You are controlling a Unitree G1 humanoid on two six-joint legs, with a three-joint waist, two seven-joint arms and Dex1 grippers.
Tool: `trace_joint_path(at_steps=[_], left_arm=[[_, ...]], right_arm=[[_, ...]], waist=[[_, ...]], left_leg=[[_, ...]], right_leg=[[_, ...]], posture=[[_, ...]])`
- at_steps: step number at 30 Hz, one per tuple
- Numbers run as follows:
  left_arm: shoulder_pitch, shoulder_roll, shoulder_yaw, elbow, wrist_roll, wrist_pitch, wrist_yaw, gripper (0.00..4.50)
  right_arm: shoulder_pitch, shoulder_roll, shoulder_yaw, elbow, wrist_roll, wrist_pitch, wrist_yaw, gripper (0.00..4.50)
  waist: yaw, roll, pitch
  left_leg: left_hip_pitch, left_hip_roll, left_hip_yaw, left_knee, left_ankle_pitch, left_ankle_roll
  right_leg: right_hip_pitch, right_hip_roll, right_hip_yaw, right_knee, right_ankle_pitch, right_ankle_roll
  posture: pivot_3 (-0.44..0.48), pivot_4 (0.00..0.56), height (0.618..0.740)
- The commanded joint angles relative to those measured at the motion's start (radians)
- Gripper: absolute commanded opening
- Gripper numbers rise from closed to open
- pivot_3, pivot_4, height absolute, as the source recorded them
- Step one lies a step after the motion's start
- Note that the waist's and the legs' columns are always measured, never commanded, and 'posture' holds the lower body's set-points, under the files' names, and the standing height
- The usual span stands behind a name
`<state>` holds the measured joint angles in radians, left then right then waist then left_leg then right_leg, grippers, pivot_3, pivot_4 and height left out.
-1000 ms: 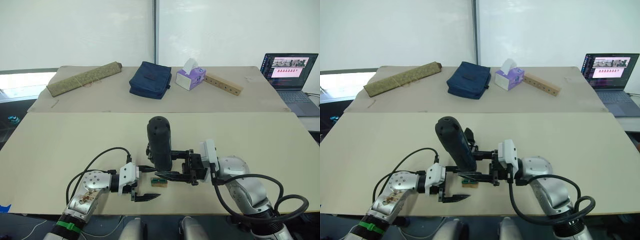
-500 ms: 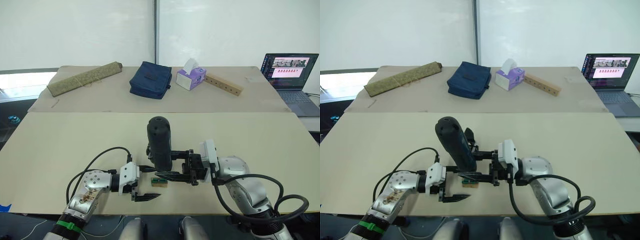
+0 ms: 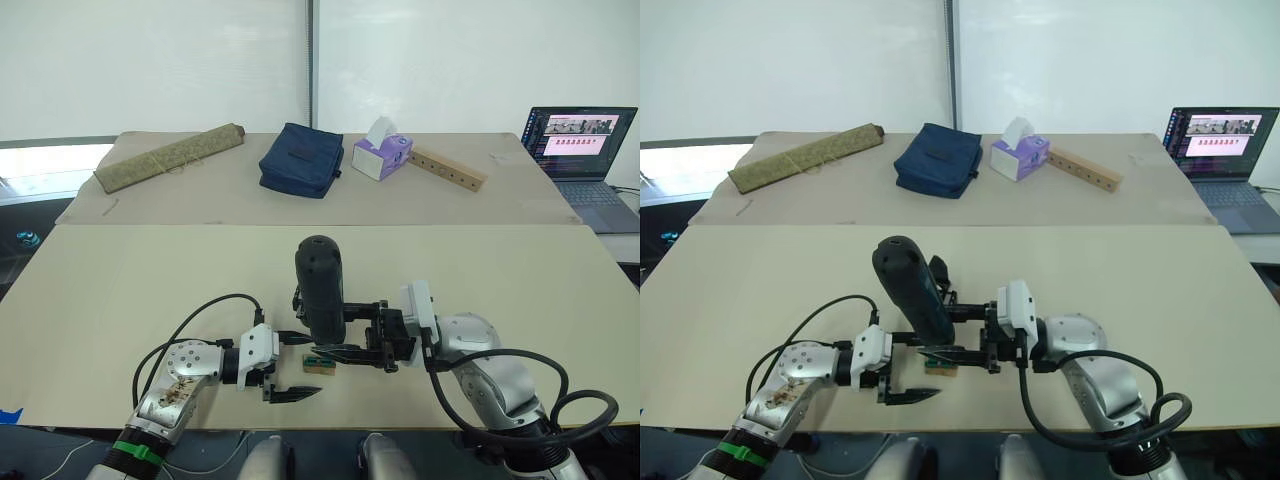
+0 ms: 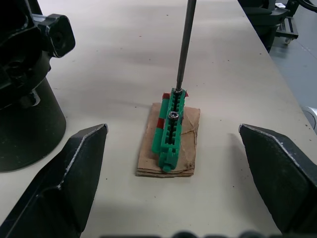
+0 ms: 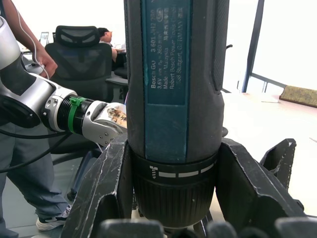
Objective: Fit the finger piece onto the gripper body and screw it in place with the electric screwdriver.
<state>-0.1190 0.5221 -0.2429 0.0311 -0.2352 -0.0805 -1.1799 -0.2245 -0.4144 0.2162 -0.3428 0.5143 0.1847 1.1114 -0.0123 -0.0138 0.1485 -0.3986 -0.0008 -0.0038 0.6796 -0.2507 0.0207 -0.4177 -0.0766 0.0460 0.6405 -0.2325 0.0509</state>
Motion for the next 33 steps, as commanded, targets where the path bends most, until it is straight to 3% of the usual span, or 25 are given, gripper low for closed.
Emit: trace_joint_path(at_steps=[1,20,27,33], left_arm=[[0.027,0.002,-0.030,0.024,0.017,0.029,-0.001,4.50],[0.028,0.002,-0.024,0.029,0.015,0.026,0.001,4.50],[0.036,-0.005,-0.011,0.042,-0.013,0.016,-0.012,4.50],[0.054,-0.004,0.018,0.039,-0.048,-0.009,-0.020,4.50]], right_arm=[[-0.004,0.002,-0.014,-0.038,0.020,-0.030,0.007,1.90],[0.022,0.018,0.001,0.013,-0.017,-0.067,0.002,1.90],[0.017,0.026,-0.013,-0.020,0.029,-0.048,-0.005,1.90],[0.007,0.010,-0.018,-0.053,0.049,-0.026,-0.009,1.90]], waist=[[0.000,0.000,0.000],[0.000,0.000,-0.001],[-0.001,0.000,-0.001],[-0.002,0.000,-0.001]], left_leg=[[0.000,0.000,0.000,0.000,0.000,0.000],[0.001,0.000,0.000,0.000,0.000,0.000],[0.012,0.001,0.000,-0.004,-0.001,0.000],[0.011,0.002,0.000,-0.005,-0.001,0.001]], right_leg=[[0.000,0.000,0.000,0.000,0.000,0.000],[0.001,0.000,0.000,0.000,0.000,0.000],[0.014,0.000,-0.001,-0.006,-0.002,-0.001],[0.014,0.000,-0.001,-0.008,-0.002,-0.001]], posture=[[0.000,0.150,0.740],[0.000,0.150,0.740],[0.000,0.150,0.740],[0.000,0.150,0.740]])
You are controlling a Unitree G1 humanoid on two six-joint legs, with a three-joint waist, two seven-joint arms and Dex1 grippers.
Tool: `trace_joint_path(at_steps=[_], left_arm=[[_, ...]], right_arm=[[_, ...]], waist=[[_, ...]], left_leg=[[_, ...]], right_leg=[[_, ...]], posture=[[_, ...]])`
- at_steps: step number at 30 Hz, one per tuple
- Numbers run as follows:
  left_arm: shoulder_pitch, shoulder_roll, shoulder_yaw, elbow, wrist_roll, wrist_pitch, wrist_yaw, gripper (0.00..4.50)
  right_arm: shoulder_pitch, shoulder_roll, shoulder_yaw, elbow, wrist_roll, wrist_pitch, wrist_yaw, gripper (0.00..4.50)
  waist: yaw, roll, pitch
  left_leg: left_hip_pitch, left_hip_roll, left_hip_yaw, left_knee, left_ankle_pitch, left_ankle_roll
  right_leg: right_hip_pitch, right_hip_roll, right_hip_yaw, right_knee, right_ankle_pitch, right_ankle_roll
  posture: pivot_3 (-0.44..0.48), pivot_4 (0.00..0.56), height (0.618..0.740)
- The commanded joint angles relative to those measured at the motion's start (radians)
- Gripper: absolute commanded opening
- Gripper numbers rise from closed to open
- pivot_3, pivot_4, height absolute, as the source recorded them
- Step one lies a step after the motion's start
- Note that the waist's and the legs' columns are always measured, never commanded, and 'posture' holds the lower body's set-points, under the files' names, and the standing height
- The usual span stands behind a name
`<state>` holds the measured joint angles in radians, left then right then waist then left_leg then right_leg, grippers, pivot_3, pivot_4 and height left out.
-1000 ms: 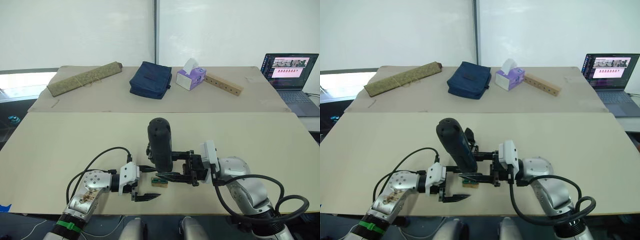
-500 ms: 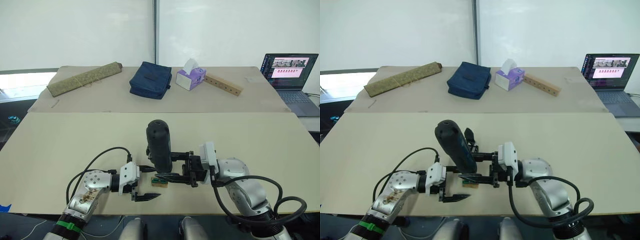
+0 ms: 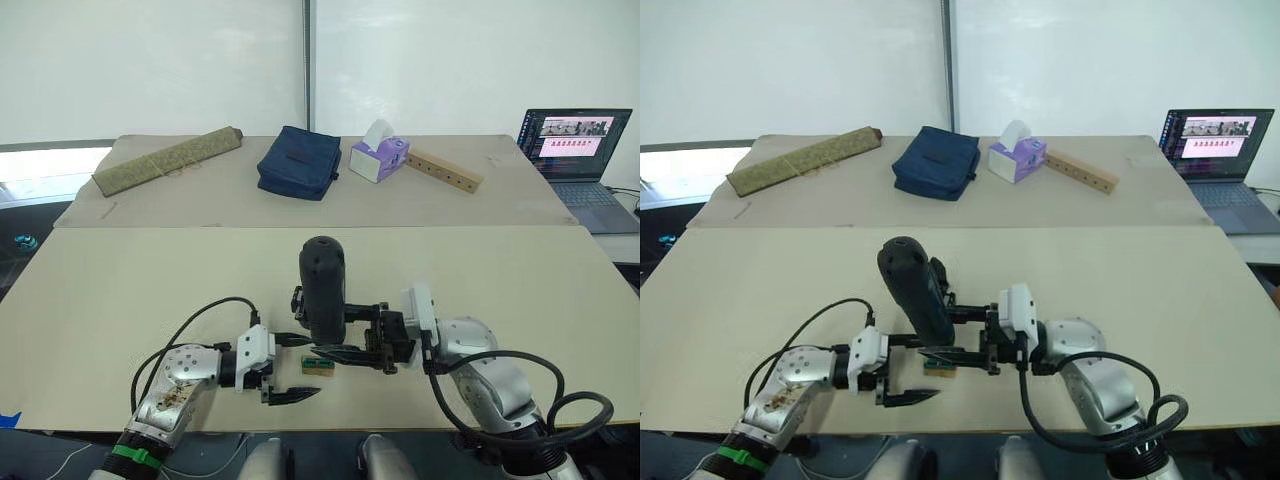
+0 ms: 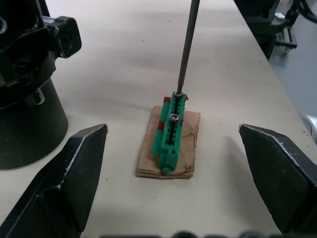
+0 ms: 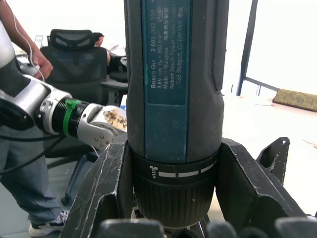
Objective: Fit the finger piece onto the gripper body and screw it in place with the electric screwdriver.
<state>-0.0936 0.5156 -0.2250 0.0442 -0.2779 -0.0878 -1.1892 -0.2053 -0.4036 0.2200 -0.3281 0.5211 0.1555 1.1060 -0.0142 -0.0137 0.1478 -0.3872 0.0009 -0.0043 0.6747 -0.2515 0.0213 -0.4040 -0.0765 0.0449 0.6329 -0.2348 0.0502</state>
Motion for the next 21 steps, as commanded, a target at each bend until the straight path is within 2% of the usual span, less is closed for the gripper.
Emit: trace_joint_path(at_steps=[1,12,21], left_arm=[[0.031,0.002,0.007,0.021,-0.017,-0.006,-0.016,4.50],[0.053,0.034,0.080,-0.077,-0.118,0.005,-0.053,4.50],[0.050,0.159,0.225,-0.287,-0.321,0.243,-0.036,4.50]], right_arm=[[-0.014,-0.003,-0.024,-0.076,0.047,0.009,-0.006,1.90],[-0.047,0.004,-0.039,-0.137,0.082,0.031,-0.037,1.90],[-0.129,-0.052,-0.112,-0.217,0.207,0.141,-0.077,1.90]], waist=[[-0.001,0.000,0.000],[0.000,-0.001,0.001],[0.001,-0.003,0.003]], left_leg=[[0.000,0.000,0.000,0.000,0.000,0.000],[-0.001,0.002,0.000,0.000,0.000,0.000],[-0.002,0.002,-0.001,0.000,0.000,0.000]], right_leg=[[0.000,0.000,0.000,0.000,0.000,0.000],[-0.001,0.000,-0.001,0.000,0.000,0.000],[-0.001,-0.001,-0.001,-0.001,0.000,0.000]], posture=[[0.000,0.150,0.740],[0.000,0.150,0.740],[0.000,0.150,0.740]])
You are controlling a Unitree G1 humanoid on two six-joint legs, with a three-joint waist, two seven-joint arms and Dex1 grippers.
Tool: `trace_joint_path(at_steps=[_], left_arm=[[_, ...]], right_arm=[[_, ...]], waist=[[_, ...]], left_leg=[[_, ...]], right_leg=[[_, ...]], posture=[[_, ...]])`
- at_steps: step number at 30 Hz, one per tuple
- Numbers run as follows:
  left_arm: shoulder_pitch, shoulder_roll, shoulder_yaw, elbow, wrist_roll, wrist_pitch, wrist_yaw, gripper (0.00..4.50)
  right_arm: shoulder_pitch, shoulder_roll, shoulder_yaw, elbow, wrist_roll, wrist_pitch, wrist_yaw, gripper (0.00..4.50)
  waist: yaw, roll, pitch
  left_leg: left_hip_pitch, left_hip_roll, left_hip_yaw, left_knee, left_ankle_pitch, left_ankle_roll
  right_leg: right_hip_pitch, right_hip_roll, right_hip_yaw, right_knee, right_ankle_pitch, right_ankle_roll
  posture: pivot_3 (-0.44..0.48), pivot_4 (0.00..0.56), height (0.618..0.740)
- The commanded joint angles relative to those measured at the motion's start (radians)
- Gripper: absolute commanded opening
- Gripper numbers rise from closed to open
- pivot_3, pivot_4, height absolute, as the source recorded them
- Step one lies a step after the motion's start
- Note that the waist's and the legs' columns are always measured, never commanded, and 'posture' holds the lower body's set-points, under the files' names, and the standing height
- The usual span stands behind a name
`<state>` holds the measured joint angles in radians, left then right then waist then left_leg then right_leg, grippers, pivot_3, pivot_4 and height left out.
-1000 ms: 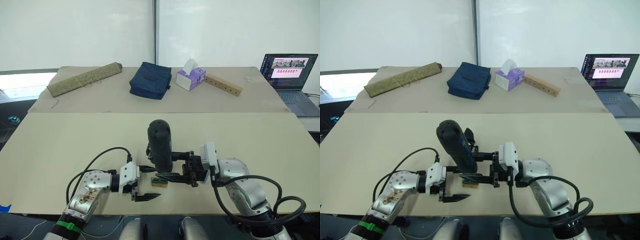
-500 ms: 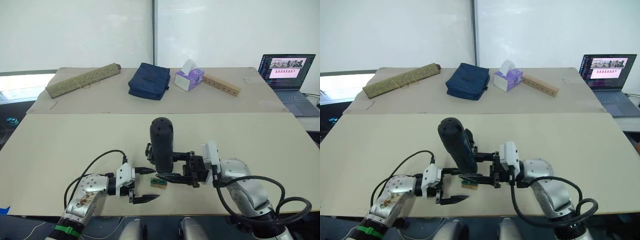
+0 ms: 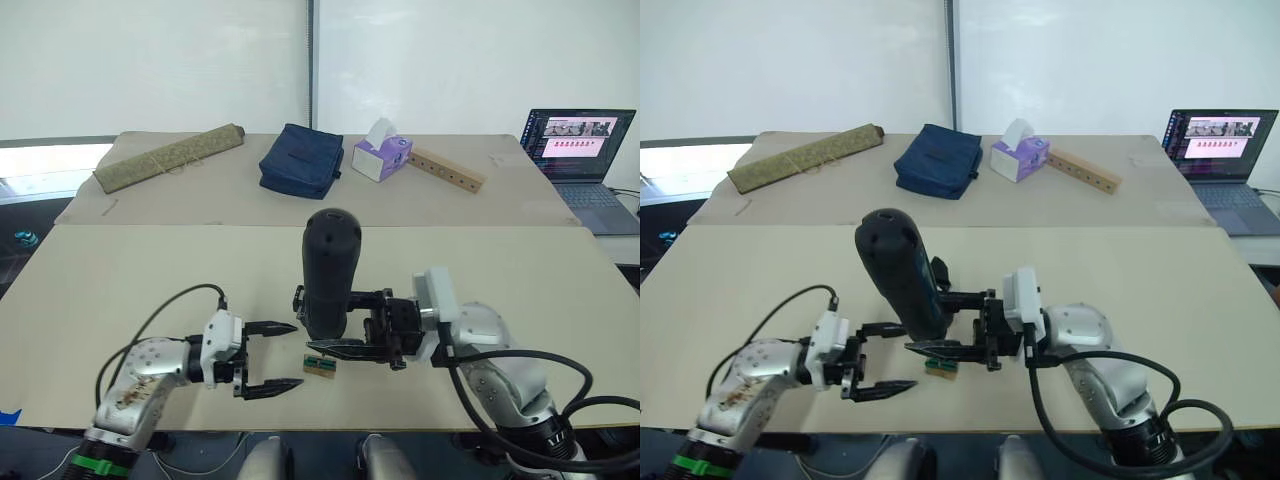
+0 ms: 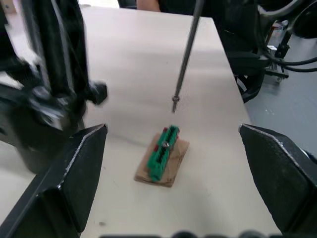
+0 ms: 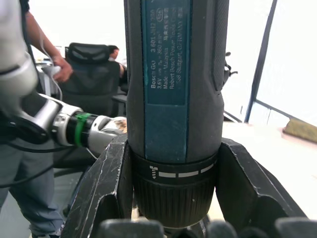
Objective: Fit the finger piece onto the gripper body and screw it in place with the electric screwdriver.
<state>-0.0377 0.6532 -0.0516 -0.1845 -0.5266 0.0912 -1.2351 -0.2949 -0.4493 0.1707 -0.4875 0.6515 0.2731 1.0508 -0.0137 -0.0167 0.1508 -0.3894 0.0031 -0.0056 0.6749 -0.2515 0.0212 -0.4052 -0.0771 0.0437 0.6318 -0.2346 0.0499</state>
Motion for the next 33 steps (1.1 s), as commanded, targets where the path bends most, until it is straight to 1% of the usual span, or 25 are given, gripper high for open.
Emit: trace_joint_path(at_steps=[1,4,6,11,15,18,23,33], left_arm=[[-0.009,0.032,0.067,-0.071,-0.097,0.095,0.014,4.50],[-0.025,0.057,0.114,-0.098,-0.158,0.179,0.028,4.50],[-0.033,0.072,0.133,-0.106,-0.174,0.209,0.030,4.50],[-0.050,0.081,0.154,-0.072,-0.162,0.226,0.031,4.50],[-0.061,0.055,0.156,0.007,-0.121,0.171,0.028,4.50],[-0.079,0.036,0.157,0.094,-0.090,0.113,-0.001,4.50],[-0.108,0.013,0.153,0.199,-0.052,0.039,-0.047,4.50],[-0.167,-0.041,0.132,0.342,0.012,-0.070,-0.101,4.50]], right_arm=[[-0.050,-0.014,-0.075,-0.061,0.092,0.036,-0.025,1.90],[-0.085,-0.039,-0.120,-0.068,0.148,0.079,-0.043,1.90],[-0.104,-0.056,-0.145,-0.066,0.177,0.103,-0.051,1.90],[-0.143,-0.086,-0.202,-0.036,0.225,0.144,-0.069,1.90],[-0.199,-0.086,-0.220,0.019,0.231,0.181,-0.107,1.90],[-0.232,-0.073,-0.224,0.062,0.225,0.210,-0.144,1.90],[-0.274,-0.051,-0.204,0.124,0.192,0.214,-0.147,1.90],[-0.330,0.052,-0.145,0.197,0.094,0.173,-0.143,1.90]], waist=[[0.000,0.000,0.000],[0.001,0.000,0.001],[0.001,-0.001,0.003],[0.001,-0.001,0.005],[-0.001,-0.001,0.005],[0.000,-0.002,0.006],[0.000,-0.002,0.007],[0.000,-0.002,0.007]], left_leg=[[0.000,0.000,0.000,0.000,0.000,0.000],[0.000,0.000,0.000,0.000,0.000,0.000],[0.000,0.000,0.000,0.000,0.000,0.000],[0.000,0.000,0.000,0.000,0.000,0.000],[0.000,0.000,0.000,0.000,0.000,0.000],[0.000,0.000,0.001,0.000,0.000,0.000],[-0.002,-0.001,0.001,0.000,0.000,0.000],[-0.004,-0.001,0.001,0.000,0.000,0.000]], right_leg=[[0.000,0.000,0.000,0.000,0.000,0.000],[0.000,0.000,0.000,0.000,0.000,0.000],[0.000,0.000,-0.001,0.000,0.000,0.000],[0.000,0.000,0.000,0.000,0.000,0.000],[0.000,0.000,0.000,0.000,0.000,0.000],[-0.001,0.001,0.000,0.000,0.000,-0.001],[-0.002,0.000,-0.001,-0.001,0.000,-0.001],[-0.004,0.000,-0.001,0.000,0.001,-0.001]], posture=[[0.000,0.150,0.740],[0.000,0.150,0.740],[0.000,0.150,0.740],[0.000,0.150,0.740],[0.000,0.150,0.740],[0.000,0.150,0.740],[0.000,0.150,0.740],[0.000,0.150,0.740]])
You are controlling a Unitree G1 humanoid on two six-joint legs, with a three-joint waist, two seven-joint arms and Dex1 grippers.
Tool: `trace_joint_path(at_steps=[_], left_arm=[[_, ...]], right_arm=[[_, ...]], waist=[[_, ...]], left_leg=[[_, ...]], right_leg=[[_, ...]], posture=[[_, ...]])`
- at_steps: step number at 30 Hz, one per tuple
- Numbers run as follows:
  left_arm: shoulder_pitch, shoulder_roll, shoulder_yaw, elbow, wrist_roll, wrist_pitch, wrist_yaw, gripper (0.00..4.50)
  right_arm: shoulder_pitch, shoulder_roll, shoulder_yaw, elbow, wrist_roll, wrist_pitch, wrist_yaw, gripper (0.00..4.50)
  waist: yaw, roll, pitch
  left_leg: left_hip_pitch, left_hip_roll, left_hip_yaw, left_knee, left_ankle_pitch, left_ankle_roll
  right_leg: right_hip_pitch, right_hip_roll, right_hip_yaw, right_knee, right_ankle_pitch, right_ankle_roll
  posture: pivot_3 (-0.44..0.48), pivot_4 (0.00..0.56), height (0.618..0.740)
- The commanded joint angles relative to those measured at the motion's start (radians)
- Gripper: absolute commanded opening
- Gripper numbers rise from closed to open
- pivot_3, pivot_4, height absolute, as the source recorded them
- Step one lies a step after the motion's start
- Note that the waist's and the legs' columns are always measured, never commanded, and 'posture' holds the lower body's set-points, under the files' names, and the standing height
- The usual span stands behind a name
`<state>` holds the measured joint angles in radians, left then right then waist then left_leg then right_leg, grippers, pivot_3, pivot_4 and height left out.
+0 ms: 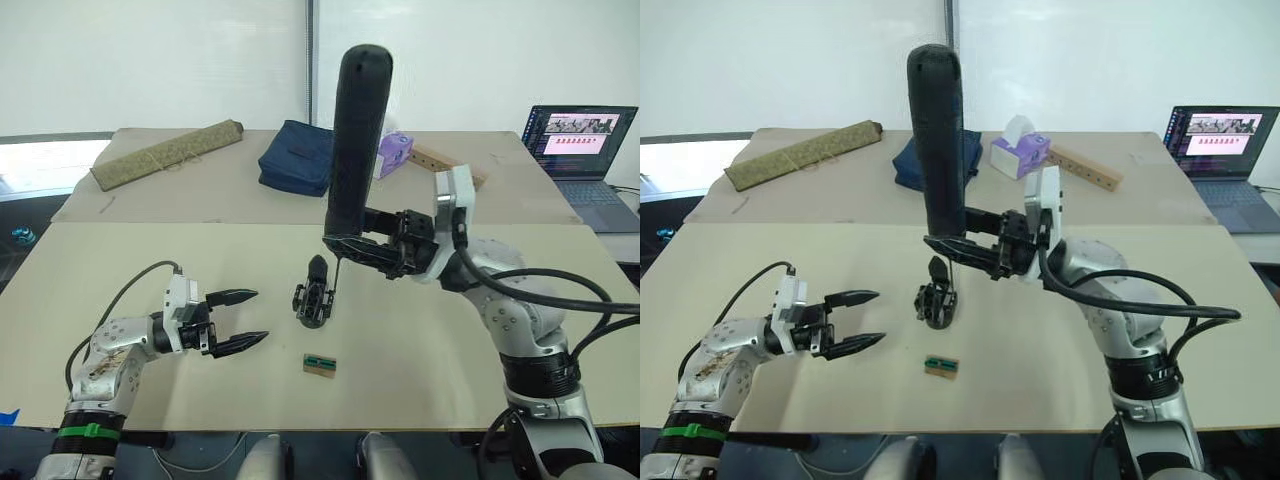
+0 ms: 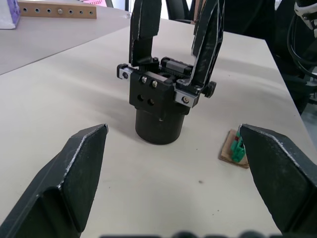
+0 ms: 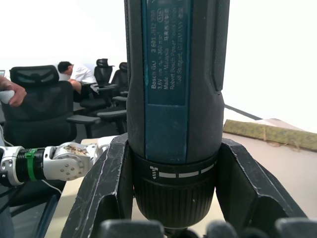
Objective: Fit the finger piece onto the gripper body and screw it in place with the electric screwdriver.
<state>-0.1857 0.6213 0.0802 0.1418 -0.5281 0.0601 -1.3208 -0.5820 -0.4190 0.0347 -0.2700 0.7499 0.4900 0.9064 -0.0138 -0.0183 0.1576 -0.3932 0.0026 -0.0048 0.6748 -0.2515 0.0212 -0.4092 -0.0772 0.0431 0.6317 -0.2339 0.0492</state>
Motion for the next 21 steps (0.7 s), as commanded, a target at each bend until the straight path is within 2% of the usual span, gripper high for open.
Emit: trace_joint_path(at_steps=[1,7,21], left_arm=[[-0.024,-0.014,-0.002,0.024,0.019,-0.045,-0.017,4.50],[-0.048,-0.045,-0.020,0.065,0.042,-0.075,-0.027,4.50],[-0.084,-0.089,-0.049,0.114,0.077,-0.113,-0.031,4.50]], right_arm=[[-0.044,0.030,-0.007,-0.019,-0.008,-0.044,0.003,1.90],[-0.059,0.077,0.012,0.001,-0.044,-0.053,0.009,1.90],[-0.094,0.148,0.057,0.056,-0.118,-0.076,0.019,1.90]], waist=[[0.000,0.000,0.000],[0.000,0.000,0.000],[-0.001,0.000,0.000]], left_leg=[[-0.001,0.000,0.000,0.000,0.000,0.000],[-0.012,-0.001,0.000,0.004,0.001,-0.001],[-0.011,-0.002,0.000,0.004,0.001,-0.001]], right_leg=[[-0.001,0.000,0.000,0.000,0.000,0.000],[-0.015,0.000,0.001,0.008,0.002,0.000],[-0.015,0.000,0.000,0.009,0.002,0.000]], posture=[[0.000,0.150,0.740],[0.000,0.150,0.740],[0.000,0.150,0.740]])
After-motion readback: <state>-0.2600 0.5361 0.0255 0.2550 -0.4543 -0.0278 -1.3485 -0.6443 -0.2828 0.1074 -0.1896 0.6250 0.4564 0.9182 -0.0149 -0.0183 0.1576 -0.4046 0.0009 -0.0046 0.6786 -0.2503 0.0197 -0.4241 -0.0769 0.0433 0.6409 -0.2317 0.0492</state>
